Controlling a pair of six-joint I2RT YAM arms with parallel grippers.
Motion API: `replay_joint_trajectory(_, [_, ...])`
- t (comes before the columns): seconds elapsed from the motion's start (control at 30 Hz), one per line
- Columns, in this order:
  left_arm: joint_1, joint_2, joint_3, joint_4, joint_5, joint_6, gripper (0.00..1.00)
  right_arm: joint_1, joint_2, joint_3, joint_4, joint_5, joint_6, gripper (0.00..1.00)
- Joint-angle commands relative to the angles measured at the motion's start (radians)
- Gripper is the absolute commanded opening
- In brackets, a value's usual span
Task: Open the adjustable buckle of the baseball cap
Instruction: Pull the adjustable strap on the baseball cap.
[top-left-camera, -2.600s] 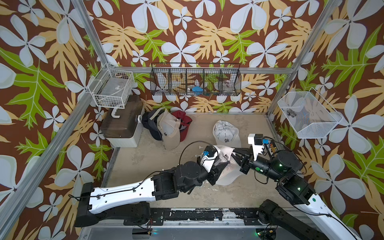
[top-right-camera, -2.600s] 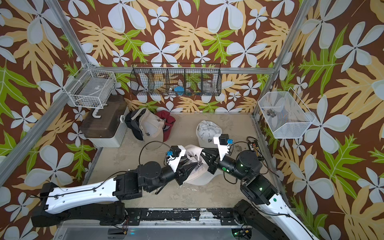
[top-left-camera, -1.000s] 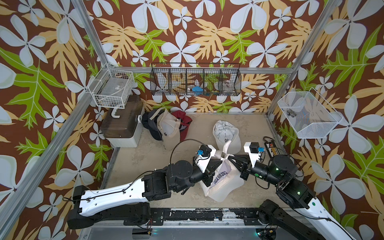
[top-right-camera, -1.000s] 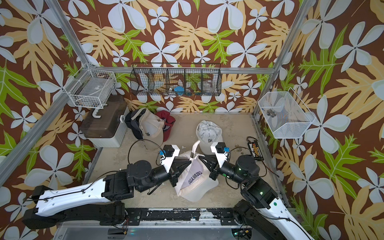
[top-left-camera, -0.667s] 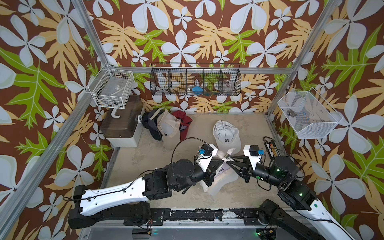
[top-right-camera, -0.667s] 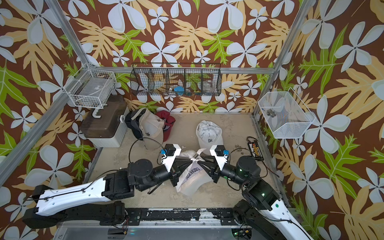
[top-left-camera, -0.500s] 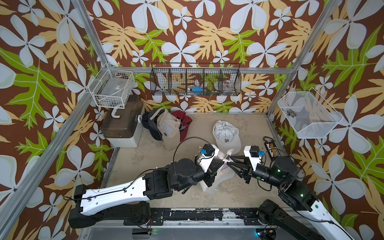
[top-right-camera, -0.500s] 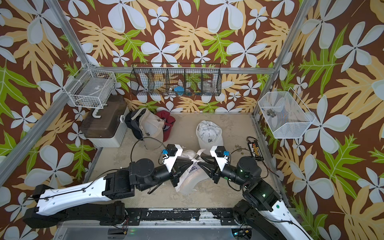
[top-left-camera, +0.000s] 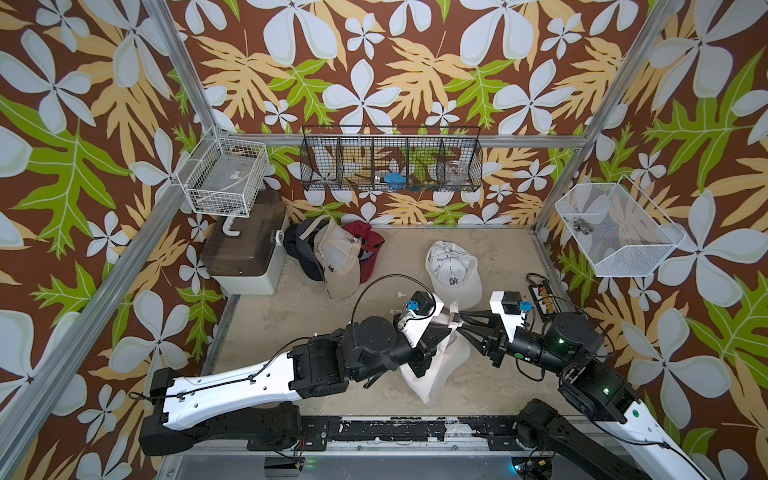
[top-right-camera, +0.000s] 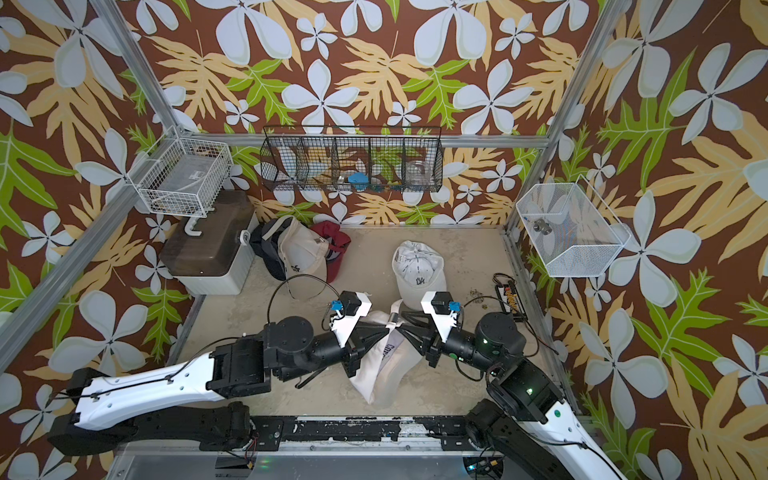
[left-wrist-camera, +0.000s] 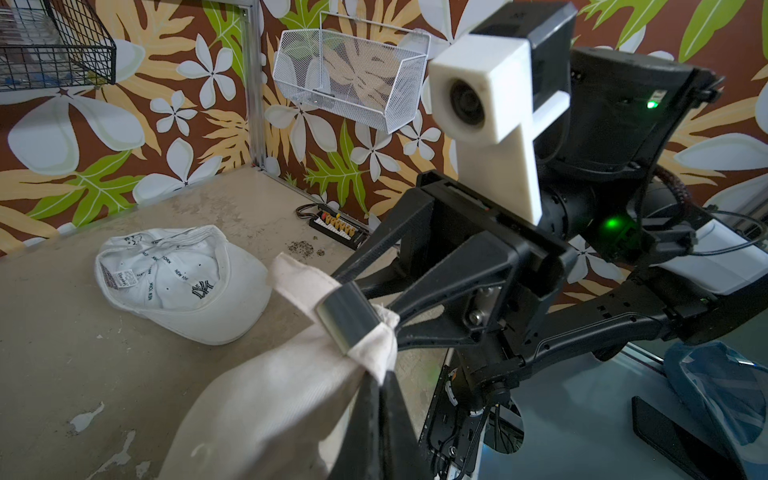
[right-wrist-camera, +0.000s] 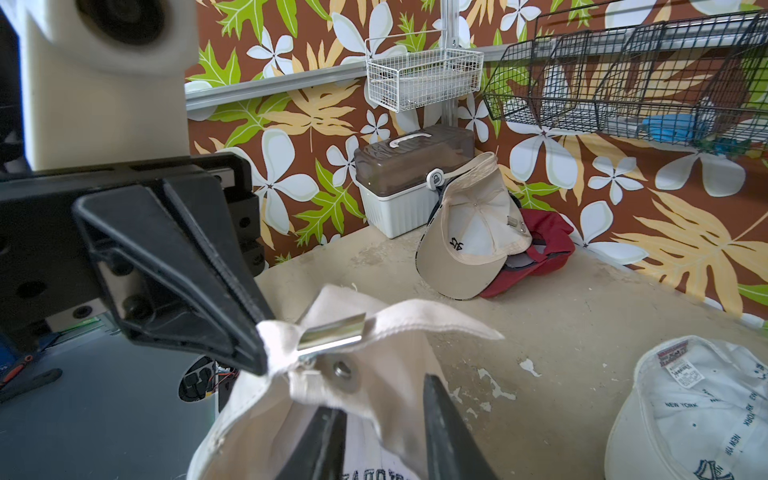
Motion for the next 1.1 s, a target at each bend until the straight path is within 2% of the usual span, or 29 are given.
replay_joint_trajectory(0.0, [-0.001, 0.002, 0.012, 0.010, 0.015, -0.005, 0.00, 0.001, 0.003, 0.010, 0.033, -0.035, 0.003, 0.33])
replay_joint_trajectory(0.27, [-0.001, 0.023, 0.026, 0.000, 0.021, -0.002, 0.00, 0.001, 0.004, 0.016, 0.026, -0.063, -0.007, 0.33])
replay_joint_trajectory(0.7, [-0.001, 0.039, 0.019, -0.018, 0.026, -0.007, 0.00, 0.001, -0.003, 0.008, 0.050, -0.070, -0.002, 0.15])
replay_joint_trajectory(1.07, [-0.001, 0.022, -0.021, -0.010, 0.040, -0.027, 0.00, 0.001, -0.007, 0.004, 0.075, -0.046, 0.029, 0.08])
